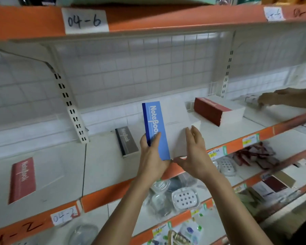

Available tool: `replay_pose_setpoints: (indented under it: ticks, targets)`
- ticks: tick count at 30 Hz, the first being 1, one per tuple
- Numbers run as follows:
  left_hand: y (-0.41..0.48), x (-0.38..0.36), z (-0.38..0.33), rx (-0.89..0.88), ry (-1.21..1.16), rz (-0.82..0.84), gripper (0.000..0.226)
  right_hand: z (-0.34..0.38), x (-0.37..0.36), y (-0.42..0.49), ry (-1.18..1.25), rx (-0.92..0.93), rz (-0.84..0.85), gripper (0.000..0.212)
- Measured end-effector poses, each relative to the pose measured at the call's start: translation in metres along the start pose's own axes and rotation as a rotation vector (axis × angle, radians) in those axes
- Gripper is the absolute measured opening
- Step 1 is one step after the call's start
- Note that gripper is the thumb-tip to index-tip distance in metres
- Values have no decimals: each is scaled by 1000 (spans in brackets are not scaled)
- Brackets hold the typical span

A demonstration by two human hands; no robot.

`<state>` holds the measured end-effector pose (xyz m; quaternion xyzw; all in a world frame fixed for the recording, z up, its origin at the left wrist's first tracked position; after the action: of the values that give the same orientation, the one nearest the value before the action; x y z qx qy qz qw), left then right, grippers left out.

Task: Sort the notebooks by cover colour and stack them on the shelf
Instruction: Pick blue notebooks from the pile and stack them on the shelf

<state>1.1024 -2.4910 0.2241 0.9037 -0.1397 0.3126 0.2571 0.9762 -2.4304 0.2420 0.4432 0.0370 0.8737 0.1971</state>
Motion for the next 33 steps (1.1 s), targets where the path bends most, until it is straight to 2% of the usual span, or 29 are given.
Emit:
replay_pose_setpoints:
  ticks: [6, 10, 16, 22, 30, 33]
  targets:
    - [62, -20, 3, 28, 37, 54, 94, -29, 13, 64, -53, 22, -13, 93]
    - [91, -30, 4, 47, 76, 111, 90, -44, 18, 97, -40, 24, 43, 97]
    - [121, -38, 3, 90, 119, 86, 90, -64, 21, 144, 1, 37, 79, 92]
    - [140, -53, 0, 147, 169, 95, 87, -90, 27, 178, 88, 86, 163, 79]
    - [147, -75, 13, 268, 120, 115, 75, -110, 17, 204, 68, 127, 295, 81]
    - [148, -79, 16, 288, 97, 95, 73, -119, 11, 207, 63, 154, 329, 70]
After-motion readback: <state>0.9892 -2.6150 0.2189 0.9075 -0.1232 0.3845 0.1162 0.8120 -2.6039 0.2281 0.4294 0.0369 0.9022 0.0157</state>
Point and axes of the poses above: each hand's wrist, its own y-axis towards the middle knuckle, its own x-axis out of the back of the hand, z = x × y, the point moved 4 cm from there along y, towards the middle knuckle, and after that the axes turned 5 degrees about -x, right-handed, at the moved point
